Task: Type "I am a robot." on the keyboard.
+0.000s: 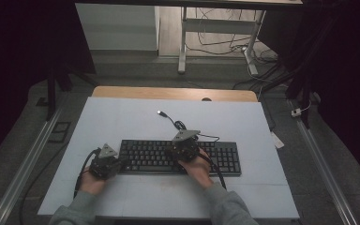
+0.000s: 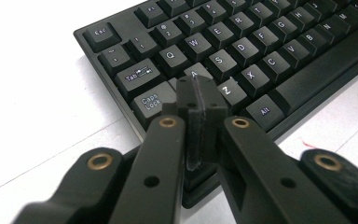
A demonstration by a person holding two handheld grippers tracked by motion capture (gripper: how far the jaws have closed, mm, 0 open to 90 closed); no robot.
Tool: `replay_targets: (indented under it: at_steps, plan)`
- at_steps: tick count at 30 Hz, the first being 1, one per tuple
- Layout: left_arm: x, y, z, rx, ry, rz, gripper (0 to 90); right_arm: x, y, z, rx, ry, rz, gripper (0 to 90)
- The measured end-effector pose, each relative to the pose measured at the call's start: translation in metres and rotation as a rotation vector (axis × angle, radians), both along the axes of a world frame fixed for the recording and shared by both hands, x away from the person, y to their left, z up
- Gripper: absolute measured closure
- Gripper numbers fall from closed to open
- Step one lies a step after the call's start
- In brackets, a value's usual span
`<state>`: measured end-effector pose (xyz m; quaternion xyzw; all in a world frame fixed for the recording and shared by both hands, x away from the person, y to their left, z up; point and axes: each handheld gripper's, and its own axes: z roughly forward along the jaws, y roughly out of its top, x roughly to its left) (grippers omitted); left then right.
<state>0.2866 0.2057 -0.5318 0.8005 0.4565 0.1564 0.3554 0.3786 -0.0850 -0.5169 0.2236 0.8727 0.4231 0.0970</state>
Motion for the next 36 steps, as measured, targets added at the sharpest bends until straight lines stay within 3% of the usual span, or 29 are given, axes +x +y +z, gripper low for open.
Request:
replay_targets:
  at_steps: [7,12,18,23,32,36]
  plan:
    - [0.000,0.000,-0.001,0.005,-0.001,-0.002,88.4,-0.001,0.002,-0.001,-0.019,-0.015,-0.002,89.4]
    - [0.000,0.001,-0.001,-0.003,0.003,-0.004,88.4,0.000,0.005,-0.003,-0.063,-0.014,-0.004,89.7]
    - [0.001,0.001,-0.001,-0.010,0.005,-0.002,88.4,-0.001,0.005,-0.002,-0.065,-0.013,-0.009,89.7]
    - [0.000,0.002,-0.001,-0.006,0.000,0.003,88.3,-0.004,0.002,0.006,-0.019,-0.040,-0.011,89.7]
    - [-0.003,0.007,0.005,-0.040,-0.037,0.026,88.3,-0.004,-0.007,0.015,0.061,-0.023,-0.006,89.5]
    - [-0.005,0.010,0.008,-0.076,-0.063,0.038,82.3,-0.006,-0.011,0.016,0.079,-0.024,0.002,77.1]
